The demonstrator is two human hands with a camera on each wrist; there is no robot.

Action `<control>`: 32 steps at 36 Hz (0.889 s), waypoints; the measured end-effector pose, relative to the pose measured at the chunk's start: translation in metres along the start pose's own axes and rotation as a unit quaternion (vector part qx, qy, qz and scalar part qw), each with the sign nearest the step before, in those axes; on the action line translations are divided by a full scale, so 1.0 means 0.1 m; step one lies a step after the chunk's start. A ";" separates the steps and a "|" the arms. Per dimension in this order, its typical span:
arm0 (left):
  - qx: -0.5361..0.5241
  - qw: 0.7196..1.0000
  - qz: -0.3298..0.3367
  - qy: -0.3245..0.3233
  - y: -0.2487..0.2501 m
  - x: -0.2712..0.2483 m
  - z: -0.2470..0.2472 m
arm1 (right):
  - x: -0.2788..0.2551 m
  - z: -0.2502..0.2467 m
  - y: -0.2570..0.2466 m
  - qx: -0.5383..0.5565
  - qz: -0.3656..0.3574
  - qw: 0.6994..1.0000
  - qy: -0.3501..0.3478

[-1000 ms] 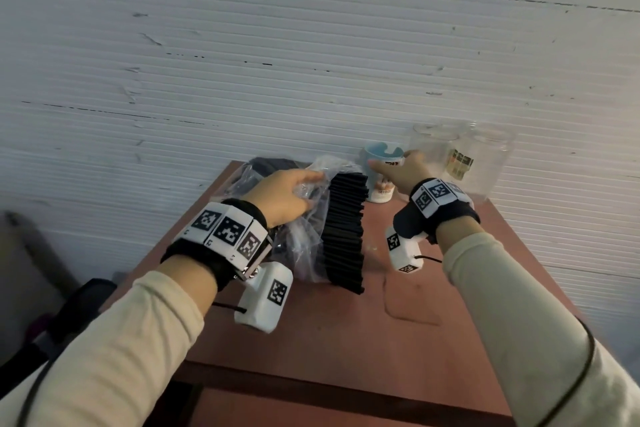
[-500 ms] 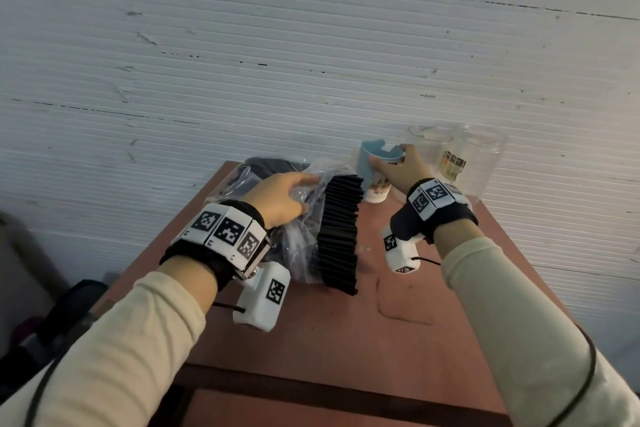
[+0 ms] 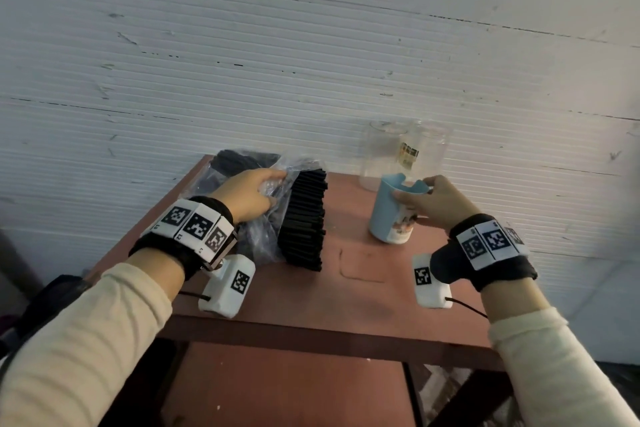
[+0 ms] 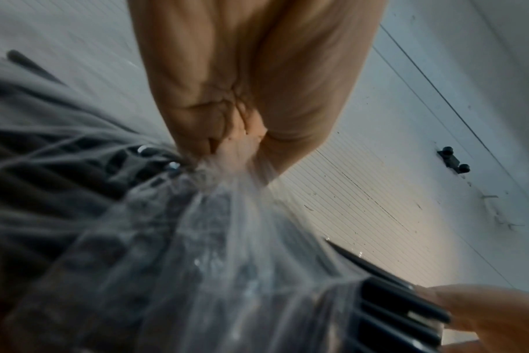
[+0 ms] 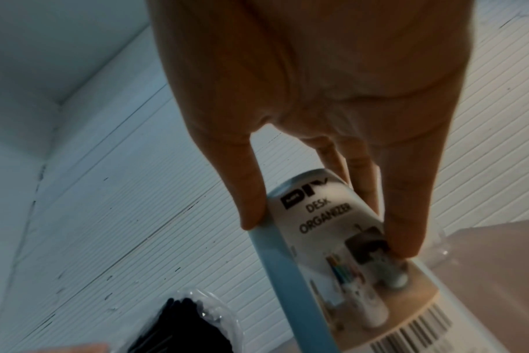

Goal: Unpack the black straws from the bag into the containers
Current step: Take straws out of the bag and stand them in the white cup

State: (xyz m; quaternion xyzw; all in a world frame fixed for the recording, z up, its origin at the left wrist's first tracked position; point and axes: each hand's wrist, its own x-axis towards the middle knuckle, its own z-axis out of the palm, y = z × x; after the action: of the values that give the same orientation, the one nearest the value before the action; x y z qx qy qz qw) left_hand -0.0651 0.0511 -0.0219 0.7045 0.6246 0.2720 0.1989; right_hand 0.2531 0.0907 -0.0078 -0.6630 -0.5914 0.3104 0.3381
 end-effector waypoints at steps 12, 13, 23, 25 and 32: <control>-0.058 0.998 0.010 0.023 -0.02 -0.12 -0.01 | -0.34 0.03 -0.09 -0.098 -0.043 0.992 0.060; -0.070 0.997 0.011 0.024 -0.03 -0.12 -0.02 | -0.38 0.07 -0.13 -0.103 -0.084 0.987 0.094; -0.124 0.991 0.016 0.056 -0.02 -0.16 -0.03 | -0.60 0.85 -0.65 -0.069 -0.227 0.968 -0.085; -0.127 0.990 0.022 0.060 -0.03 -0.16 -0.04 | -0.62 1.00 -0.70 -0.087 -0.233 0.955 -0.161; -0.121 0.989 0.028 0.078 -0.01 -0.13 -0.05 | -0.56 1.12 -0.68 -0.153 -0.257 0.935 -0.189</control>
State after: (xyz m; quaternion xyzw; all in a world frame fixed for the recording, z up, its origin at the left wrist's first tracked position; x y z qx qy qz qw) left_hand -0.0704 0.0381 -0.0204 0.6694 0.5805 0.4051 0.2256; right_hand 0.1172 0.0488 -0.0165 -0.4611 -0.8349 0.2384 0.1828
